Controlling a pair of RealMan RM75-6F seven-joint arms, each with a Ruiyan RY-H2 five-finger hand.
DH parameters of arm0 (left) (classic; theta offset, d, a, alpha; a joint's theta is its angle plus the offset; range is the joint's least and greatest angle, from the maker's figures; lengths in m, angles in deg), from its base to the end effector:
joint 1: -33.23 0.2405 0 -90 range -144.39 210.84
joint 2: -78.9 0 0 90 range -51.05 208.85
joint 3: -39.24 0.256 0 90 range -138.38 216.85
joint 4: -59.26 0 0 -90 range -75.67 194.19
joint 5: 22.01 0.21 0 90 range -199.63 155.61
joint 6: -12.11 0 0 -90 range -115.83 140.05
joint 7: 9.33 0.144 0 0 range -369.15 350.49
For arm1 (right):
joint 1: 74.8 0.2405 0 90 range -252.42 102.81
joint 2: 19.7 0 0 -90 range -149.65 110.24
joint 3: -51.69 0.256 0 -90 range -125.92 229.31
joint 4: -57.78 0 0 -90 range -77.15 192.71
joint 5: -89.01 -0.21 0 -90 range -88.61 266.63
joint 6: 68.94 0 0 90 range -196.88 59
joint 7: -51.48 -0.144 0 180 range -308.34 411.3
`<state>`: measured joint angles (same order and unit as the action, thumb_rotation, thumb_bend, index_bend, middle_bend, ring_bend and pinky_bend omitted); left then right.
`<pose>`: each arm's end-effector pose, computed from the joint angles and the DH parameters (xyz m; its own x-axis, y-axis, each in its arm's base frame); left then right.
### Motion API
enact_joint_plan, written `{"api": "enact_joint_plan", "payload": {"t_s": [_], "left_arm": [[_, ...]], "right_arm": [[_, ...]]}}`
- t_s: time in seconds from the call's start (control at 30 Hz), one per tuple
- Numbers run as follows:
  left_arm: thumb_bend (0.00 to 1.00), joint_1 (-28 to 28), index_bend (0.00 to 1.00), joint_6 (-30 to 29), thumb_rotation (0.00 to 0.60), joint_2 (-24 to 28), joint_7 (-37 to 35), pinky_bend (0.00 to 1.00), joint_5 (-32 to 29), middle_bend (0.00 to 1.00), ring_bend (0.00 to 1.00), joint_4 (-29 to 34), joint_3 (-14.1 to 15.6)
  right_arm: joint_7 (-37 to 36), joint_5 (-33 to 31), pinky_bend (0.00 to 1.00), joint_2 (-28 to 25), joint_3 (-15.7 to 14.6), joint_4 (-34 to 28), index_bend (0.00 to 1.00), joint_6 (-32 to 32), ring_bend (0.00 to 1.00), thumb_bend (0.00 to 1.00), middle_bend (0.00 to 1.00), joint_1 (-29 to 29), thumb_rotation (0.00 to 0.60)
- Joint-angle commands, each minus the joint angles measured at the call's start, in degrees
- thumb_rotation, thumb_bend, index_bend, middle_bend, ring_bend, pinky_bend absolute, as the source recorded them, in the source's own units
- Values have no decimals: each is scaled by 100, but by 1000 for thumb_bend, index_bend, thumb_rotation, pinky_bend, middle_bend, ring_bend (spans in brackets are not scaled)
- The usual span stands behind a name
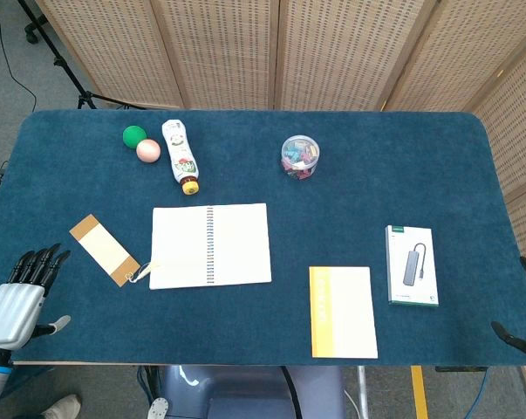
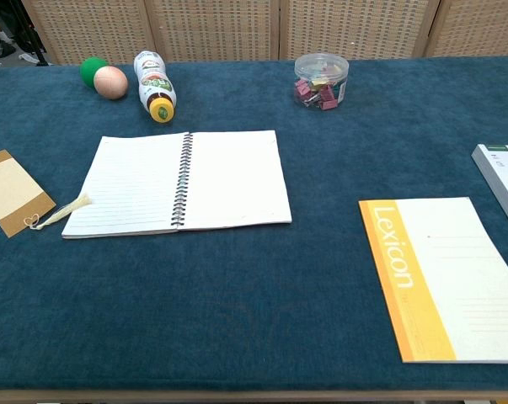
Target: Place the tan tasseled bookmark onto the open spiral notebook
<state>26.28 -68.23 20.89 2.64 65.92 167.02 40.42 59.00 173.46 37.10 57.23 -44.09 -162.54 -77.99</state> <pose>-0.2625 0.1702 0.1480 0.4503 0.1382 0.8821 0.8923 -0.1061 -0.4388 -0.3007 -0.1451 0.2109 0.4890 0.1182 0.8642 -0.8695 0.1449 0.4722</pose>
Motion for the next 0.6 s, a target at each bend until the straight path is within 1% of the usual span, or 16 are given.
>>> {"api": "enact_joint_plan", "payload": {"t_s": [0.03, 0.23, 0.3, 0.33, 0.4, 0.43, 0.47, 0.53, 0.6], "left_arm": [[0, 9, 61, -19, 600, 0, 0, 0, 20, 0, 0, 0, 6], [0, -14, 61, 34, 600, -10, -1, 0, -4, 0, 0, -50, 4], [0, -124, 61, 192, 600, -41, -17, 0, -51, 0, 0, -233, -43], [0, -306, 61, 442, 600, -105, -84, 0, -135, 0, 0, -577, -134], [0, -654, 61, 959, 600, -258, -666, 0, -163, 0, 0, -1267, -231], [0, -803, 61, 1231, 600, -285, -945, 0, -149, 0, 0, -1517, -224], [0, -1004, 61, 1518, 600, -310, -1395, 0, -3, 0, 0, -1894, -194], [0, -1321, 80, 1837, 600, -437, -1930, 0, 336, 0, 0, -2610, -118], [6, -1531, 152, 2015, 600, -639, -2318, 0, 508, 0, 0, -3104, -68]], "right_arm": [[0, 4, 0, -1, 0, -3, 0, -12, 0, 0, 0, -6, 600], [-13, -2, 0, -6, -4, -14, 0, -22, 0, 0, 0, -18, 600], [-4, 2, 0, 0, 2, -17, 0, -51, 0, 0, 0, -28, 600], [13, 5, 0, 9, 3, -15, 0, -55, 0, 0, 0, -27, 600], [54, -20, 0, 36, 15, -10, 0, -46, 0, 0, 0, -17, 600], [78, -34, 0, 49, 22, -4, 0, -35, 0, 0, 0, -9, 600], [115, -59, 0, 71, 34, 2, 0, -25, 0, 0, 0, 2, 600], [201, -120, 0, 116, 55, 23, 0, 1, 0, 0, 0, 21, 600], [282, -185, 0, 159, 74, 53, 0, 32, 0, 0, 0, 40, 600]]}}
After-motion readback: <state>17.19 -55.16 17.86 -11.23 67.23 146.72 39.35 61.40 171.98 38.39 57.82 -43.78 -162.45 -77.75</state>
